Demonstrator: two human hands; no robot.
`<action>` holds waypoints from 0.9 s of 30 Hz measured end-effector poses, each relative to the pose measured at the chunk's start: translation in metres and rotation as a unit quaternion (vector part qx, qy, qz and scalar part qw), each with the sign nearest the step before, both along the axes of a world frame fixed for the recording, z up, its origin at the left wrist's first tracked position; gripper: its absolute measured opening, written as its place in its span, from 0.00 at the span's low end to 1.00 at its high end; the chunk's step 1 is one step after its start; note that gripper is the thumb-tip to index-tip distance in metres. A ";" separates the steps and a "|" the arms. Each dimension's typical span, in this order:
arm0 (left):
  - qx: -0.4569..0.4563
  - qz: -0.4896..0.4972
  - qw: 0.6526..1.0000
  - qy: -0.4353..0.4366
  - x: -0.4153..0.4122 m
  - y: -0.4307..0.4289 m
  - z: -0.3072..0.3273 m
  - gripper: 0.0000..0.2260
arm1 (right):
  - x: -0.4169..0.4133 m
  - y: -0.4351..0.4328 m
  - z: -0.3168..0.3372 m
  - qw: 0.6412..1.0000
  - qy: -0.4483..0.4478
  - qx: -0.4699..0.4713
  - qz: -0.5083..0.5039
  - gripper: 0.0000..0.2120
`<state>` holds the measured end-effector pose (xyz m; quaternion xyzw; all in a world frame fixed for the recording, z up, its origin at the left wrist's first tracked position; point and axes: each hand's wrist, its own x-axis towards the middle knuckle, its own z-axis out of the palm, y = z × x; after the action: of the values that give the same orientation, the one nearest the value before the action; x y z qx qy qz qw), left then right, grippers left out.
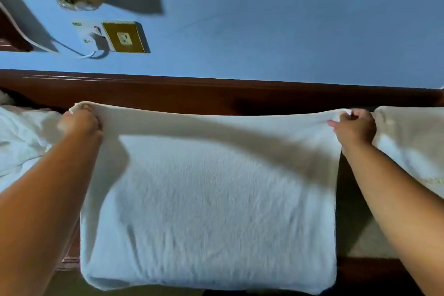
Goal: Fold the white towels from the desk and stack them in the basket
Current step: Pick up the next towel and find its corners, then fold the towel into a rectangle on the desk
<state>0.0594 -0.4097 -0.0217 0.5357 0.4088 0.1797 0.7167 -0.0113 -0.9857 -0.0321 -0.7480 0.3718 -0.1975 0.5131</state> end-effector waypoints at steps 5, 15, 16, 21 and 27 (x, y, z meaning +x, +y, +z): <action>0.118 -0.095 0.984 0.097 0.064 0.008 -0.017 0.21 | 0.072 0.006 -0.016 1.000 0.015 0.004 -0.011 0.14; 0.458 -0.224 0.763 0.397 0.141 -0.028 -0.086 0.26 | 0.158 -0.002 -0.108 0.990 0.134 0.046 -0.014 0.07; 0.448 -0.234 0.761 0.407 0.150 -0.029 -0.098 0.25 | 0.165 -0.007 -0.123 0.985 0.169 0.037 0.000 0.06; 0.253 -0.057 0.927 0.270 0.175 -0.045 -0.155 0.22 | 0.191 0.010 -0.169 0.962 0.249 -0.089 0.062 0.12; 0.518 -0.413 0.738 0.132 0.088 -0.123 -0.230 0.31 | 0.140 0.084 -0.202 0.898 0.273 -0.251 0.237 0.32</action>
<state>0.1471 -0.5326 -0.2513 0.9587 0.0817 -0.0221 0.2715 0.1288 -0.9019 -0.2339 -0.9425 0.2472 0.0556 0.2181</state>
